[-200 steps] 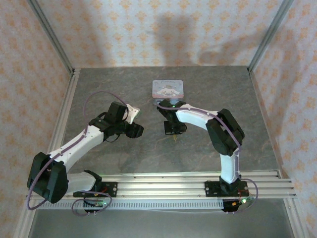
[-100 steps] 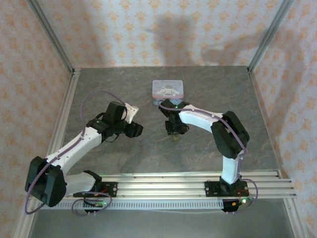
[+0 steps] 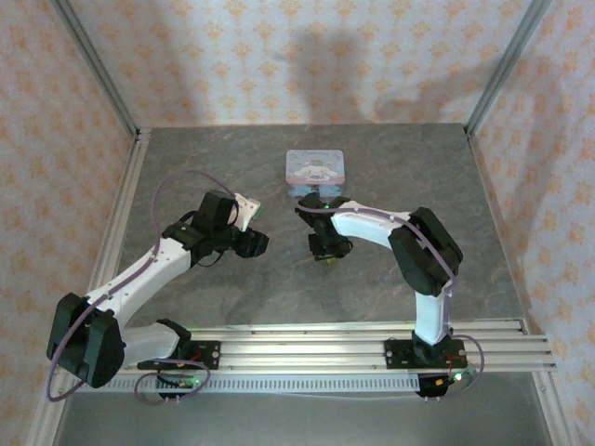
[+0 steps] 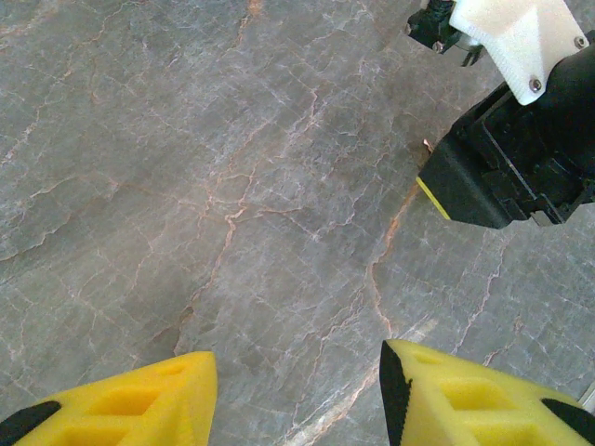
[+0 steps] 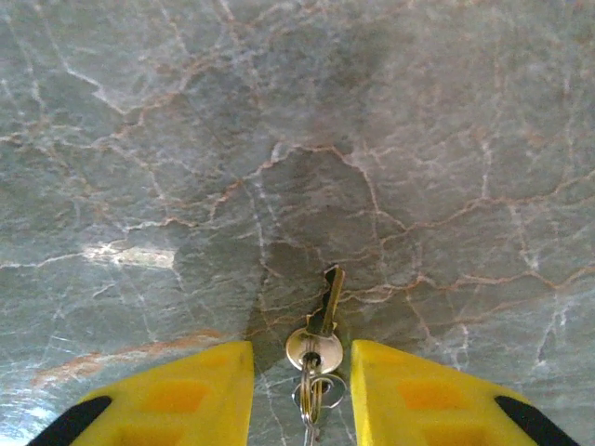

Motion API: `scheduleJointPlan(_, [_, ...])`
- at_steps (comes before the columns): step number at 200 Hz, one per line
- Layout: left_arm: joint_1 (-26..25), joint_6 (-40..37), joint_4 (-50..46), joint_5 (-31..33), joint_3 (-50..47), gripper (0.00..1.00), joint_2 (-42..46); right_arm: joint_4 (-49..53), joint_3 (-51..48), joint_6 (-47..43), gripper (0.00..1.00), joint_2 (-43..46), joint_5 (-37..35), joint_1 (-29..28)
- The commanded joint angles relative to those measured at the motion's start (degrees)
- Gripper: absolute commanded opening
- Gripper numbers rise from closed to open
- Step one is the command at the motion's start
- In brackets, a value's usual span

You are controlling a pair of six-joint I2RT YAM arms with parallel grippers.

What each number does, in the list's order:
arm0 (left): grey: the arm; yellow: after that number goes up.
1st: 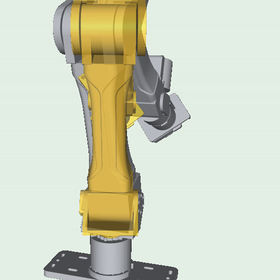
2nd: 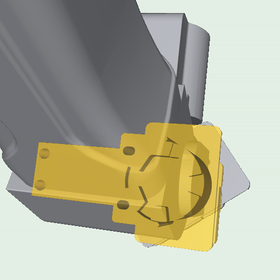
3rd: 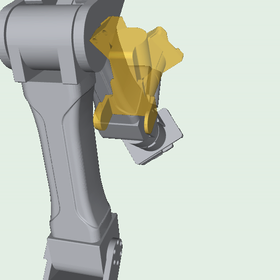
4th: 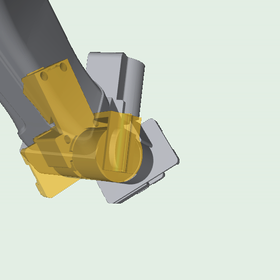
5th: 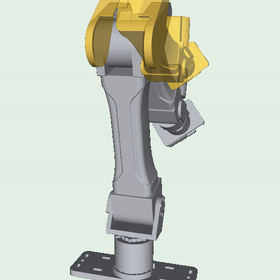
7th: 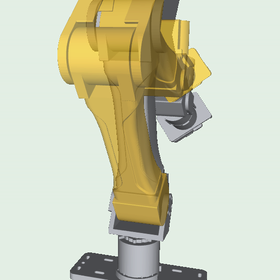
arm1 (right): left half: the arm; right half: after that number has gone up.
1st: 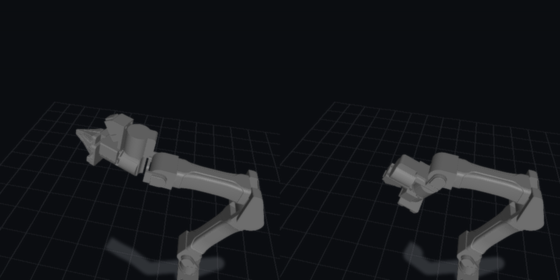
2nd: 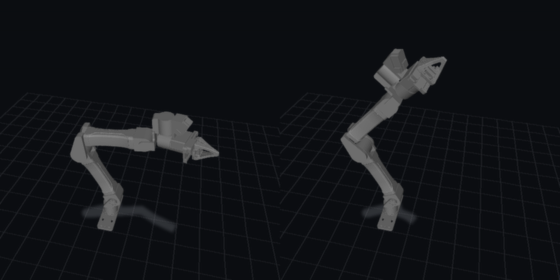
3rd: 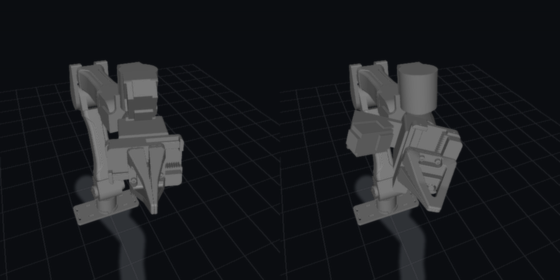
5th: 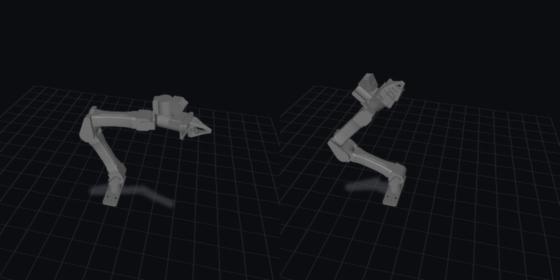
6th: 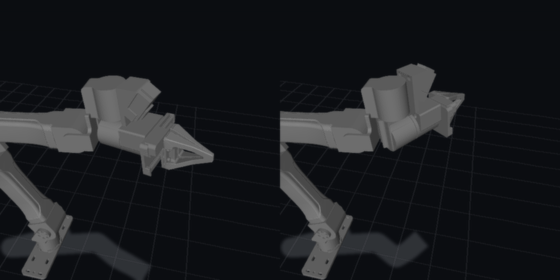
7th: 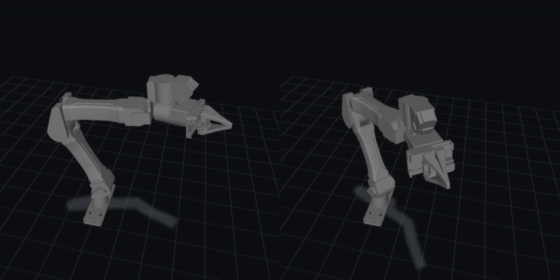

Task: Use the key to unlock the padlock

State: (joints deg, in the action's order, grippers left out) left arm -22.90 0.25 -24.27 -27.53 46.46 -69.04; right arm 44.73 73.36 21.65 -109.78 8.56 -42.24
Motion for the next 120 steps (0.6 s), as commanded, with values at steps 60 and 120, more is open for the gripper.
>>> scheduleJointPlan(60, [-0.5, 1.8, -1.0, 1.9, 0.4, 0.51, 1.2, 5.6, 0.9, -7.6, 0.0, -1.4, -4.0, -1.0])
scheduleJointPlan(120, [2.2, 11.1, 2.9, 2.5, -2.2, 0.51, 3.3, 5.6, 0.8, -22.2, 0.0, 5.4, -7.7, -1.4])
